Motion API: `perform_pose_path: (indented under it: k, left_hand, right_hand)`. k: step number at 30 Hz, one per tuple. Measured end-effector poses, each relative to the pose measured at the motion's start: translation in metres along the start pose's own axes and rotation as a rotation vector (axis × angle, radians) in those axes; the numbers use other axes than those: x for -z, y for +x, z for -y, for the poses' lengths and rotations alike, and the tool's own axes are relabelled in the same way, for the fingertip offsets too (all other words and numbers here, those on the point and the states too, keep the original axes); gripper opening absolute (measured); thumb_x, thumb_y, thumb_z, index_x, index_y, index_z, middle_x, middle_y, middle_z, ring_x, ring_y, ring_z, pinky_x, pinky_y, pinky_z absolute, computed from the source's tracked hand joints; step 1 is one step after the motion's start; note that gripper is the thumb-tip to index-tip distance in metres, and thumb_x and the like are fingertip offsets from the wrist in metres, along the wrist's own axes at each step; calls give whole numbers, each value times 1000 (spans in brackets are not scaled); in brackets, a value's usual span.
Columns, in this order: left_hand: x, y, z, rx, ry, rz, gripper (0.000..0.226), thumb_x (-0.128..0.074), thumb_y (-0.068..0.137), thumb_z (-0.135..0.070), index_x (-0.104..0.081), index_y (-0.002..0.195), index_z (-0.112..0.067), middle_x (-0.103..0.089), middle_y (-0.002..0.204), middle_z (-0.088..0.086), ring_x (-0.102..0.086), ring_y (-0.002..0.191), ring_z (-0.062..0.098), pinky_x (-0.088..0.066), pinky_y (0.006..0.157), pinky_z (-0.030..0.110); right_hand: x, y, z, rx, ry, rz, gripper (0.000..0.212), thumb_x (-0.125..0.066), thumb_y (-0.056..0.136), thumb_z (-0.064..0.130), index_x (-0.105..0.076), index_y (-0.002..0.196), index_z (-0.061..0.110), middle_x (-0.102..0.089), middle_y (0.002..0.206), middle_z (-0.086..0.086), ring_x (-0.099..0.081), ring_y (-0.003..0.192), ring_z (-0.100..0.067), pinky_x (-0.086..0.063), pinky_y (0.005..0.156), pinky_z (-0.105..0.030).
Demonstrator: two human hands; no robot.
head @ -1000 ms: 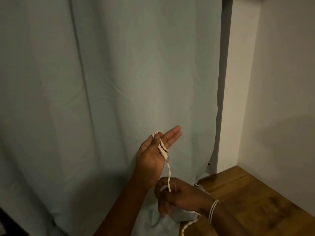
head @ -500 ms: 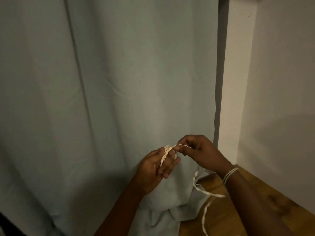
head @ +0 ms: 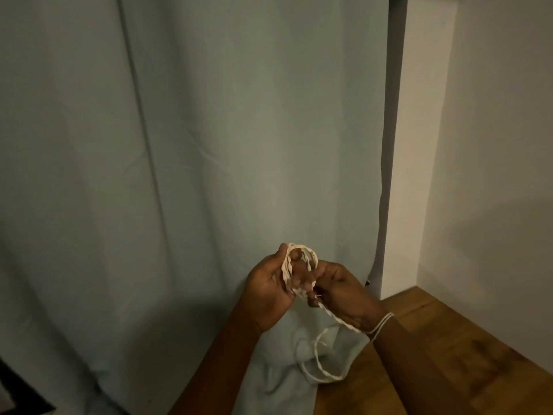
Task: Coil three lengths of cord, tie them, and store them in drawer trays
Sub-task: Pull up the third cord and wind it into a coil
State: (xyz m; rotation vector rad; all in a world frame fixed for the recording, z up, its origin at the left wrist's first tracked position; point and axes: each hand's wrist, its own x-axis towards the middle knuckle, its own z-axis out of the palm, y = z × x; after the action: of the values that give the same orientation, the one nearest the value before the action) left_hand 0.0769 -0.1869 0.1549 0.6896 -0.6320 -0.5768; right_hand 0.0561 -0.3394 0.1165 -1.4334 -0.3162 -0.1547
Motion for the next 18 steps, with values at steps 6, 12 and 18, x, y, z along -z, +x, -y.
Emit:
perform_pose_path:
  k: [6, 12, 18]
  left_hand:
    - [9, 8, -15, -189, 620, -4, 41, -29, 102, -32, -63, 100, -10, -65, 127, 15, -60, 122, 29, -40, 109, 38]
    - [46, 5, 7, -409, 1611, -86, 35, -33, 100, -42, -52, 89, -14, -67, 93, 6, -61, 88, 21, -47, 87, 46]
    - [25, -6, -2, 98, 757, 2, 35, -35, 95, -31, -59, 81, -9, -52, 45, -5, -51, 45, 9, -48, 81, 34]
  right_hand:
    - [4, -17, 19, -316, -474, 361, 45, -51, 99, 44, -69, 97, 3, -68, 73, -10, -64, 62, -20, -54, 70, -35]
    - [-3, -24, 56, 7, -1078, 394, 19, -59, 95, 26, -68, 81, 16, -61, 66, 10, -59, 61, -8, -52, 67, -28]
    - [8, -5, 91, 352, -927, 90, 13, -80, 80, 22, -73, 89, 16, -71, 77, 6, -66, 68, -8, -56, 66, -25]
